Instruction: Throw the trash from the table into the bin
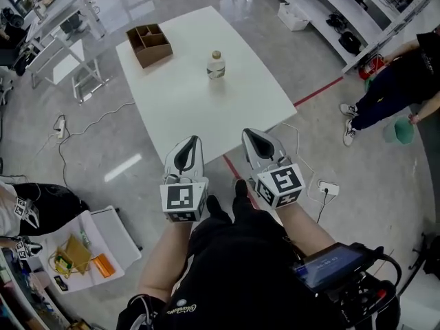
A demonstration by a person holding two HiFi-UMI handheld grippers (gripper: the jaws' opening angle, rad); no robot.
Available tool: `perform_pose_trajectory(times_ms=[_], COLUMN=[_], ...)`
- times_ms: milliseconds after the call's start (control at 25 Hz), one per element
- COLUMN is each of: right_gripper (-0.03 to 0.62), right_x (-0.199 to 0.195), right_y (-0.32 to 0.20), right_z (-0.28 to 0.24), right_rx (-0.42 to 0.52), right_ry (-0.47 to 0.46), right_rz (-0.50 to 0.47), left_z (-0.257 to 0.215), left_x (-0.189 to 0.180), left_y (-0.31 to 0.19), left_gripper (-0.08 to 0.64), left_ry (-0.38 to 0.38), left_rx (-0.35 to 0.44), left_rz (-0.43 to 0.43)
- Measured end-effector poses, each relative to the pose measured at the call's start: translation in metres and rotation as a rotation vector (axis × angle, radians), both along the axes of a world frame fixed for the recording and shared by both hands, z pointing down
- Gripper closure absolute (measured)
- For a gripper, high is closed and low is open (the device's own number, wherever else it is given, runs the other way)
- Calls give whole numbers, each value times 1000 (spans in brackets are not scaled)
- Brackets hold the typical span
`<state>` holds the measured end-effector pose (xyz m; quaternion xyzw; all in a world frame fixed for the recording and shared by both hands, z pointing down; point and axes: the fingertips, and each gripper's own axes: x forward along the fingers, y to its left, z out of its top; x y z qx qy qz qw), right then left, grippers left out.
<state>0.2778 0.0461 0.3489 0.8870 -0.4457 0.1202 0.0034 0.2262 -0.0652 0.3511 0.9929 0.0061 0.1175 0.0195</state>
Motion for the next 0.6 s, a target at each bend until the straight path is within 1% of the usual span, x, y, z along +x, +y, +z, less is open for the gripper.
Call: perform_pose_trajectory(times_ms=[280, 400, 520, 600], right_gripper=[594, 592, 592, 557], right_x=[51, 72, 92, 107], right_y=[-26, -34, -42, -52], right_z=[7, 13, 28, 42], right_rx=[14, -1, -29, -49], right_ry=[-8, -18, -37, -49], right_rz=[-47, -64, -75, -83], left_z=[7, 10, 20, 29], left_x=[46, 66, 83, 93], left_y=[-16, -22, -25, -30], left_gripper=[551, 551, 551, 551], left_ry=[-12, -18, -40, -58], left_rx=[-3, -9, -15, -28], left_rz=[-41, -60, -76, -89])
